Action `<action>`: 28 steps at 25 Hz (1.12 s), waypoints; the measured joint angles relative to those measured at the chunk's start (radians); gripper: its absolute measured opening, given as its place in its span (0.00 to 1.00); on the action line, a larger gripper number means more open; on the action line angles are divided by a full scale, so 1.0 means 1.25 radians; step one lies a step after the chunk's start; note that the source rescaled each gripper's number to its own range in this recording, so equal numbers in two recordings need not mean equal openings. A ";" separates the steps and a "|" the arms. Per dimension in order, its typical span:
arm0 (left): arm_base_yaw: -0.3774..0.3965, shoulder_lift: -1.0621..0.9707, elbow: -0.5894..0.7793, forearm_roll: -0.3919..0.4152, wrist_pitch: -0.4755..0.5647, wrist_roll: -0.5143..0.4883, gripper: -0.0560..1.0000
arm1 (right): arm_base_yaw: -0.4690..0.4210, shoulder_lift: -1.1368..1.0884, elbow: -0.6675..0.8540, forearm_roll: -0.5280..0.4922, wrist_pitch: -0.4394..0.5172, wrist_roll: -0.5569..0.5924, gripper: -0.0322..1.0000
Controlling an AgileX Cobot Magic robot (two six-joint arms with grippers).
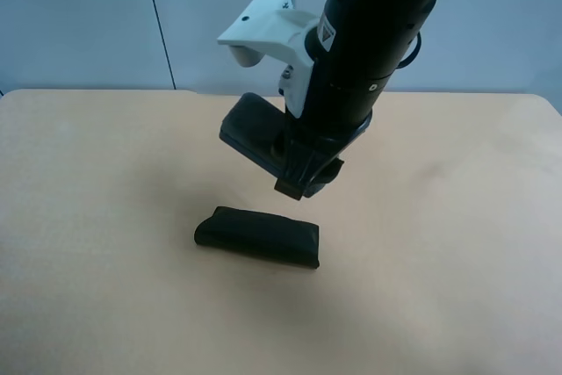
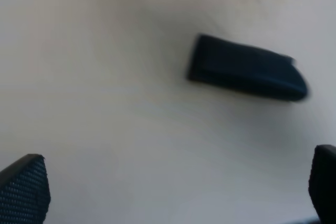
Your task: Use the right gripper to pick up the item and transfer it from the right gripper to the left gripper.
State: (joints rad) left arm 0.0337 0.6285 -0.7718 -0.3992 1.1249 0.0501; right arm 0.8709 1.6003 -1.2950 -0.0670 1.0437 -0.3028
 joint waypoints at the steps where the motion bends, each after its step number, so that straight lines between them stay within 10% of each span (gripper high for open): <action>1: 0.000 0.038 -0.014 -0.027 0.009 0.012 1.00 | 0.010 0.000 0.000 0.000 -0.009 -0.008 0.03; 8: 0.000 0.222 -0.061 -0.194 0.045 0.092 1.00 | 0.066 0.000 0.000 -0.001 -0.094 -0.052 0.03; 28: 0.000 0.313 -0.062 -0.369 0.046 0.170 1.00 | 0.124 0.000 0.000 0.125 -0.276 -0.205 0.03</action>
State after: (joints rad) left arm 0.0337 1.0193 -0.8495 -0.8603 1.1823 0.2628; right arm 1.0258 1.6003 -1.2950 0.0891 0.6985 -0.5589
